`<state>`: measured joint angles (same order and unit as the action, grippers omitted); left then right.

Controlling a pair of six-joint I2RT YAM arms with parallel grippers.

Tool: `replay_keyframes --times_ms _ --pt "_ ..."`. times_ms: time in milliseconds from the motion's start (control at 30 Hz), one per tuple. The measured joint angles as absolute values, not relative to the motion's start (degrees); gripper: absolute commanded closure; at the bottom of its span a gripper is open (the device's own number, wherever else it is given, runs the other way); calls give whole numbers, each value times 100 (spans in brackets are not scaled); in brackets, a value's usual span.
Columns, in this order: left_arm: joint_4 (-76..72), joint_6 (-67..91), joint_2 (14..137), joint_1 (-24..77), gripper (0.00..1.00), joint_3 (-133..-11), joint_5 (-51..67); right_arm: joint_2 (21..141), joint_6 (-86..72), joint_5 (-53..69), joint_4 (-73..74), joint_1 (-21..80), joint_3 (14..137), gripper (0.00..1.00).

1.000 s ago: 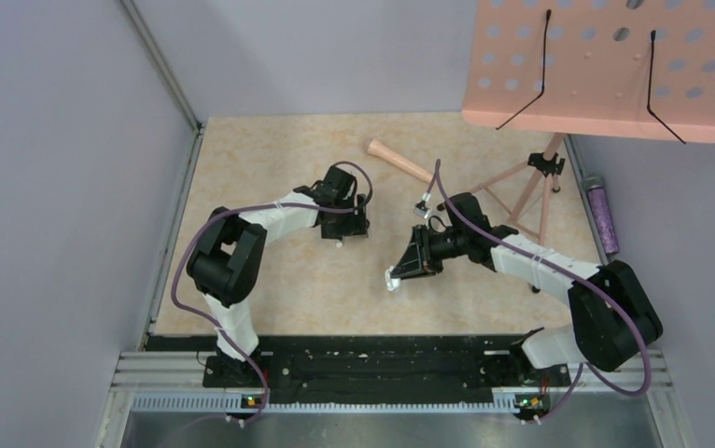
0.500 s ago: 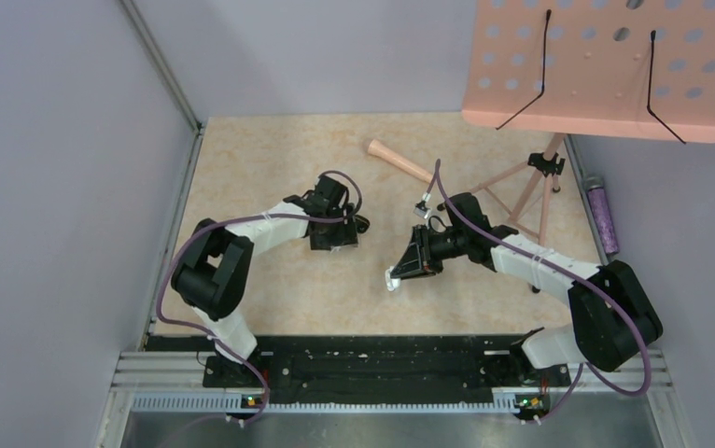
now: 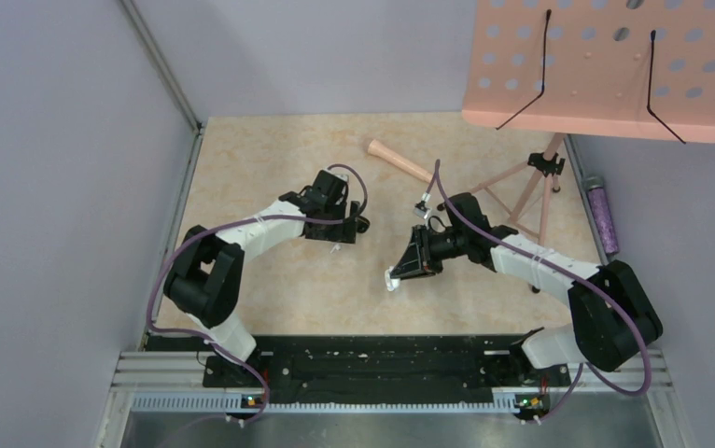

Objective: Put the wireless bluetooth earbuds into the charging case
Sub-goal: Pick up the left earbud from the center of the board.

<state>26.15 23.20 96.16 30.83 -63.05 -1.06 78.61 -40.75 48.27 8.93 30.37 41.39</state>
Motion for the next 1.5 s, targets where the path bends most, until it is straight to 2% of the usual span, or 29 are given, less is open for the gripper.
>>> replay_keyframes --times_ms 433,867,1500 --pt "3015 1079 9784 3122 40 -6582 -19 7896 -4115 4823 854 3103 4224 100" --pt "3354 882 10309 3144 50 -6923 99 7905 -4115 4805 845 3114 4244 100" --pt "3492 854 10624 3155 56 -7000 -119 7905 -4115 4805 845 3114 4244 100"
